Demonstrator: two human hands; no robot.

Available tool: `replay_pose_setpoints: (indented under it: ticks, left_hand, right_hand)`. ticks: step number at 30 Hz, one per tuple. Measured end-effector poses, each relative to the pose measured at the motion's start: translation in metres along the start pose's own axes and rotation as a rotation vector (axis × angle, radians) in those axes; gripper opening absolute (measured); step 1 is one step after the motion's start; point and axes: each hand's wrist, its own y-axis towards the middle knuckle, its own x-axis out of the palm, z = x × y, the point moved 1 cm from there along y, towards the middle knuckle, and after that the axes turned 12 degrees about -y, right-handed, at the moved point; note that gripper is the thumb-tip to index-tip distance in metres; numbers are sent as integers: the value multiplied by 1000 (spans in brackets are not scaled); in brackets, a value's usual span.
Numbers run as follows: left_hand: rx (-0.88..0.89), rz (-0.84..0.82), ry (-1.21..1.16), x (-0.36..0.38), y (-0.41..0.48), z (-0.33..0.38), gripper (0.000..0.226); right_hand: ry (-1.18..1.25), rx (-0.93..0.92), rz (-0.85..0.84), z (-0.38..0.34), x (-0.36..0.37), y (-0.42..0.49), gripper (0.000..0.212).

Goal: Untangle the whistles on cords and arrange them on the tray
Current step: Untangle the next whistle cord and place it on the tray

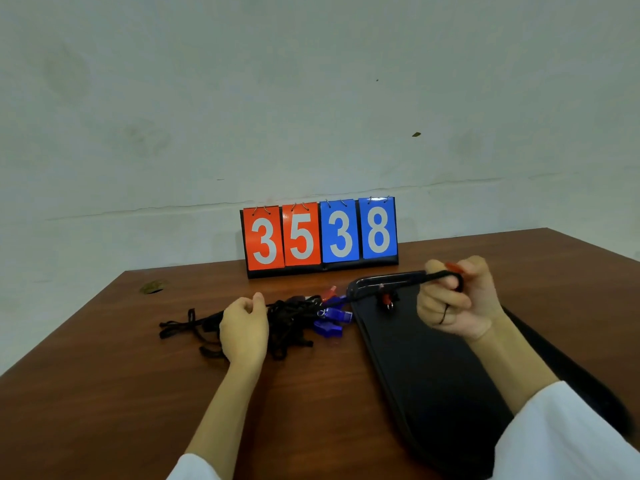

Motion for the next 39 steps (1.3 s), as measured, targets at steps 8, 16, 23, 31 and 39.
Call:
replay_pose_setpoints:
  ticks: [8, 16, 23, 31, 39]
  left_hand:
    - [-435, -430, -601, -3, -2, 11, 55]
    - [-436, -824, -821, 11, -35, 42, 12]
    - [-325, -905, -837, 21, -46, 41, 22]
    - [-274, -830, -583, 18, -43, 39, 21]
    - [-195, -547, -439, 21, -43, 36, 19]
  right_hand:
    - [34, -78, 362, 6, -15, 0, 20]
    - [-1272, 318, 1121, 32, 2, 31, 25]
    - [-1171, 280, 904, 38, 21, 37, 24]
    - [-1359, 381, 812, 43, 18, 38, 9]
    - [-1460, 435, 825, 51, 10, 38, 9]
